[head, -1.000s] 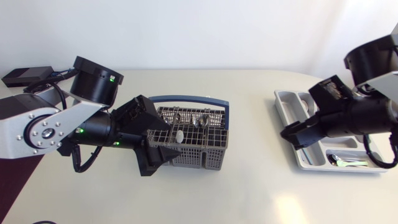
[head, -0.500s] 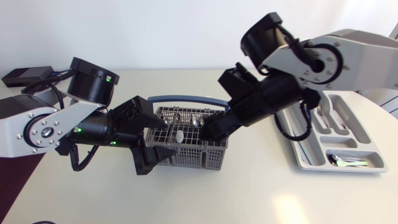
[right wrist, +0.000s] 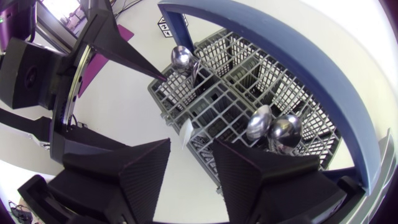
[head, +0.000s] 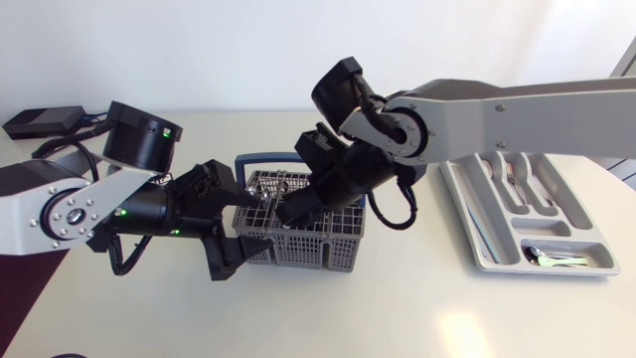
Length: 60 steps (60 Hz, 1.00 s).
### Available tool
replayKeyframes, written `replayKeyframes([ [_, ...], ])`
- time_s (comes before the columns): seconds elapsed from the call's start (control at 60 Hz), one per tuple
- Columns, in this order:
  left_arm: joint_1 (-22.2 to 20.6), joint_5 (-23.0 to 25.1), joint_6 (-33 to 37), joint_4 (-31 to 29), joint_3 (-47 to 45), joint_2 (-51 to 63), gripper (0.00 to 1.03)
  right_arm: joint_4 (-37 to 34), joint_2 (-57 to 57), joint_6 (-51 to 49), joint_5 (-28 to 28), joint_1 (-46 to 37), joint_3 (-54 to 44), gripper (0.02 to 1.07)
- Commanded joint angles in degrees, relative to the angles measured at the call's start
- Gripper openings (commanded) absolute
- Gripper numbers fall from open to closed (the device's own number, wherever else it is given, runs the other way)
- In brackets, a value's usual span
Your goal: Transfer all utensils from the basket to the drawer tray.
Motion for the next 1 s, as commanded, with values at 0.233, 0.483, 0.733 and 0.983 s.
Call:
replayKeyframes([
  [0.233,0.52,0.44,1.75,0.31,-1.8,0.46,0.96,1.67,3.31,2.89,3.67,2.14,2.26,0.11],
  [0.483,0.25,0.44,1.75,0.83,-2.15,0.63,0.96,2.38,2.7,2.72,5.17,2.75,1.65,0.08],
  [0.733,-0.01,0.44,1.58,1.27,-2.06,0.99,0.96,1.5,-0.47,2.45,5.17,2.67,2.35,0.08],
  [0.983,-0.45,0.44,1.31,1.63,-2.15,1.51,0.96,-2.63,-4.42,2.63,4.82,2.75,4.99,0.08],
])
